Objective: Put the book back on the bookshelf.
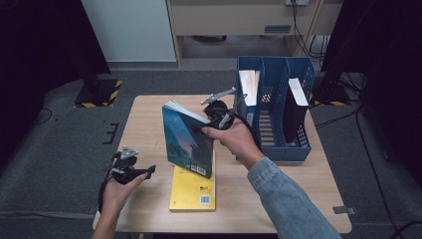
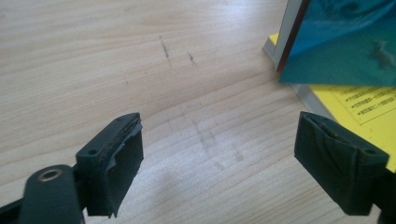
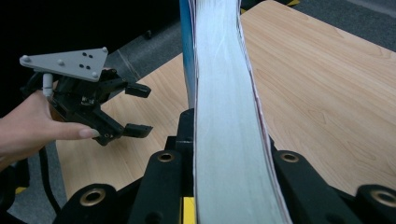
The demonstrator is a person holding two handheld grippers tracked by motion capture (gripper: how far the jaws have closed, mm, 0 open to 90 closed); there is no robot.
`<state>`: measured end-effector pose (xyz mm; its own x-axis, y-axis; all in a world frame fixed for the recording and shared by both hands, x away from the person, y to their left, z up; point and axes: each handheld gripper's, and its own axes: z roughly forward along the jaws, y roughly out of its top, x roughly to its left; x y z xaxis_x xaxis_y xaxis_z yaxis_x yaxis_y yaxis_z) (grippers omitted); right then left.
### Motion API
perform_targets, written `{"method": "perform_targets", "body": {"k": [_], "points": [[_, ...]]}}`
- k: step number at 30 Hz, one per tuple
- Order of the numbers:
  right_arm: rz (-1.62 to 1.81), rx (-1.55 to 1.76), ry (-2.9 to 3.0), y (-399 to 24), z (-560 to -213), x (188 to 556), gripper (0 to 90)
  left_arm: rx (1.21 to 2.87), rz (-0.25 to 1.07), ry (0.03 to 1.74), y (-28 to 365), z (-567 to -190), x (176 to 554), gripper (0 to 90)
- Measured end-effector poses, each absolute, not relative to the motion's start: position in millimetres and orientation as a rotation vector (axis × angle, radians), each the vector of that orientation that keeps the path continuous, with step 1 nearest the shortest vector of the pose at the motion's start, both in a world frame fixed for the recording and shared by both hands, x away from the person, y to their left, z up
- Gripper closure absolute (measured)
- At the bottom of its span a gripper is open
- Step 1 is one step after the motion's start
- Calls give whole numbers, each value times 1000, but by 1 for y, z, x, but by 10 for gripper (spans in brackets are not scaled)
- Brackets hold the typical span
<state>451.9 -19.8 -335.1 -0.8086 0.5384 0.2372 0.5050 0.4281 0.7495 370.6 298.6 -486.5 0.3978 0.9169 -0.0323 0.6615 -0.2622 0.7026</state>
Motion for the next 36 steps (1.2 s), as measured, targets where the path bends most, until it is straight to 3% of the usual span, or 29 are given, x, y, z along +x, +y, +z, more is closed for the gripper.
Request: {"method": "perform_targets", "body": {"k": [8,19,36], "points": [[1397,1021,2607,-23,-335,453,734,2052,478,1325,295,-491,370,57],[1429,1018,2571,-39,-325,444,733,2176,453,1388,304,-509,378,54],[1436,1047,2538,-65,-321,431,732,2224,426,1391,299,-520,380,44]]}}
